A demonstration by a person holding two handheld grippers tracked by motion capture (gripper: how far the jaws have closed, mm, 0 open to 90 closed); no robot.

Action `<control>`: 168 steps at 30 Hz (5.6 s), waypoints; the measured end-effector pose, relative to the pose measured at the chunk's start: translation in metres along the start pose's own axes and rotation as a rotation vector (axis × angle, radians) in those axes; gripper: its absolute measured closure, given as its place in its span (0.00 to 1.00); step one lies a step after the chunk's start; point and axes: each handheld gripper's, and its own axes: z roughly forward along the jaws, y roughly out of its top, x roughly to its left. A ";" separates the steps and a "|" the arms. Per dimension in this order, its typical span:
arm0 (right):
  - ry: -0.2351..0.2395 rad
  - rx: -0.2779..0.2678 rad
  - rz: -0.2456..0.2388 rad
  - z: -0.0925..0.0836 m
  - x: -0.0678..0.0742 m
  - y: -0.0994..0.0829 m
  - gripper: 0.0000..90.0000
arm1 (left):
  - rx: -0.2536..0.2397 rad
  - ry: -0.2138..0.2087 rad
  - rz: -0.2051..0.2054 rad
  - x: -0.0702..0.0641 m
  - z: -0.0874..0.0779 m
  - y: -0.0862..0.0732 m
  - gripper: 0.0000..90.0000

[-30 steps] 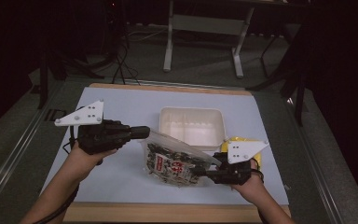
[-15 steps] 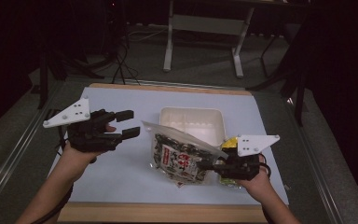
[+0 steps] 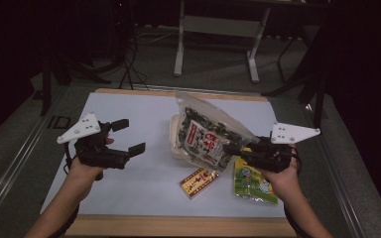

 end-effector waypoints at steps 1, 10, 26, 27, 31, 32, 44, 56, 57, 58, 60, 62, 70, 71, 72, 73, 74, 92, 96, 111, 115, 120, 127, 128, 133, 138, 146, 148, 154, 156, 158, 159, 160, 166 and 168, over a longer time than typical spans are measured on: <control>-0.015 -0.001 0.002 -0.001 -0.003 0.001 0.85 | 0.004 0.014 0.004 0.001 0.001 -0.005 0.02; -0.184 -0.012 0.063 -0.004 -0.028 0.002 0.85 | 0.013 0.059 0.018 0.007 -0.002 -0.036 0.00; -0.393 0.007 0.170 0.004 -0.064 -0.024 0.85 | 0.050 0.087 0.020 0.006 0.003 -0.079 0.00; -0.388 0.012 0.172 0.006 -0.066 -0.026 0.85 | 0.051 0.087 0.017 0.006 0.003 -0.082 0.00; -0.385 0.032 0.170 0.016 -0.072 -0.031 0.85 | 0.045 0.084 -0.019 0.008 0.004 -0.092 0.00; -0.384 0.037 0.171 0.019 -0.073 -0.033 0.85 | 0.048 0.082 -0.027 0.009 0.004 -0.094 0.00; -0.366 0.106 0.138 0.049 -0.089 -0.055 0.85 | 0.035 0.083 -0.056 0.012 0.002 -0.099 0.00; -0.332 0.088 0.169 0.058 -0.102 -0.073 0.85 | 0.035 0.079 -0.078 0.016 0.001 -0.103 0.00; -0.333 0.085 0.171 0.058 -0.102 -0.074 0.85 | 0.037 0.080 -0.081 0.016 0.000 -0.103 0.00; -0.333 0.078 0.176 0.058 -0.103 -0.075 0.85 | 0.034 0.080 -0.084 0.016 0.000 -0.104 0.00; -0.331 0.073 0.193 0.056 -0.106 -0.077 0.85 | 0.033 0.082 -0.088 0.017 0.000 -0.105 0.00; -0.322 0.055 0.214 0.053 -0.109 -0.082 0.85 | 0.036 0.082 -0.091 0.018 -0.001 -0.106 0.00; -0.322 0.019 0.273 0.038 -0.117 -0.098 0.85 | 0.046 0.079 -0.088 0.018 0.001 -0.107 0.00; -0.320 0.021 0.269 0.039 -0.117 -0.098 0.85 | 0.046 0.079 -0.087 0.018 0.002 -0.108 0.00; -0.326 0.030 0.265 0.040 -0.116 -0.097 0.84 | 0.049 0.079 -0.084 0.018 0.002 -0.108 0.00; -0.327 0.035 0.262 0.041 -0.116 -0.096 0.84 | 0.053 0.080 -0.083 0.018 0.002 -0.108 0.00; -0.331 0.040 0.261 0.042 -0.116 -0.095 0.84 | 0.052 0.084 -0.084 0.018 0.002 -0.108 0.00; -0.435 0.101 0.194 0.039 -0.104 -0.079 0.63 | 0.031 0.053 -0.039 0.014 0.007 -0.112 0.00; -0.464 0.091 0.177 0.030 -0.099 -0.073 0.53 | 0.006 0.061 -0.052 0.014 0.006 -0.112 0.00; -0.521 0.068 0.212 -0.017 -0.083 -0.071 0.13 | 0.020 0.053 -0.064 0.013 0.009 -0.115 0.00; -0.545 0.050 0.221 -0.031 -0.075 -0.075 0.13 | 0.017 0.057 -0.077 0.014 0.008 -0.115 0.00; -0.558 0.045 0.214 -0.045 -0.069 -0.083 0.16 | 0.017 0.055 -0.076 0.013 0.009 -0.115 0.00; -0.583 0.105 0.139 -0.065 -0.063 -0.099 0.21 | 0.021 0.047 -0.077 0.012 0.012 -0.116 0.00; -0.580 0.104 0.133 -0.067 -0.062 -0.101 0.21 | 0.021 0.047 -0.077 0.012 0.012 -0.116 0.00; -0.592 0.128 0.143 -0.074 -0.061 -0.107 0.20 | 0.034 0.047 -0.061 0.009 0.014 -0.117 0.00; -0.582 0.132 0.216 -0.081 -0.067 -0.116 0.11 | 0.042 0.042 -0.067 0.009 0.015 -0.118 0.00; -0.622 0.220 0.222 -0.085 -0.086 -0.125 0.19 | 0.047 0.035 -0.071 0.009 0.017 -0.119 0.00; -0.624 0.232 0.235 -0.085 -0.092 -0.129 0.21 | 0.050 0.034 -0.071 0.009 0.017 -0.119 0.00; -0.622 0.268 0.282 -0.086 -0.111 -0.144 0.27 | 0.060 0.028 -0.068 0.008 0.019 -0.120 0.00; -0.636 0.306 0.282 -0.083 -0.117 -0.149 0.28 | 0.067 0.028 -0.067 0.008 0.020 -0.121 0.00; -0.630 0.317 0.287 -0.082 -0.120 -0.152 0.29 | 0.067 0.027 -0.067 0.008 0.021 -0.121 0.00; -0.639 0.341 0.299 -0.079 -0.125 -0.157 0.30 | 0.067 0.027 -0.067 0.008 0.021 -0.121 0.00; -0.631 0.346 0.311 -0.079 -0.128 -0.160 0.31 | 0.068 0.027 -0.067 0.008 0.021 -0.121 0.00; -0.657 0.412 0.332 -0.075 -0.139 -0.174 0.31 | 0.075 0.025 -0.064 0.008 0.022 -0.121 0.00; -0.657 0.427 0.339 -0.074 -0.141 -0.176 0.31 | 0.075 0.025 -0.069 0.008 0.022 -0.122 0.00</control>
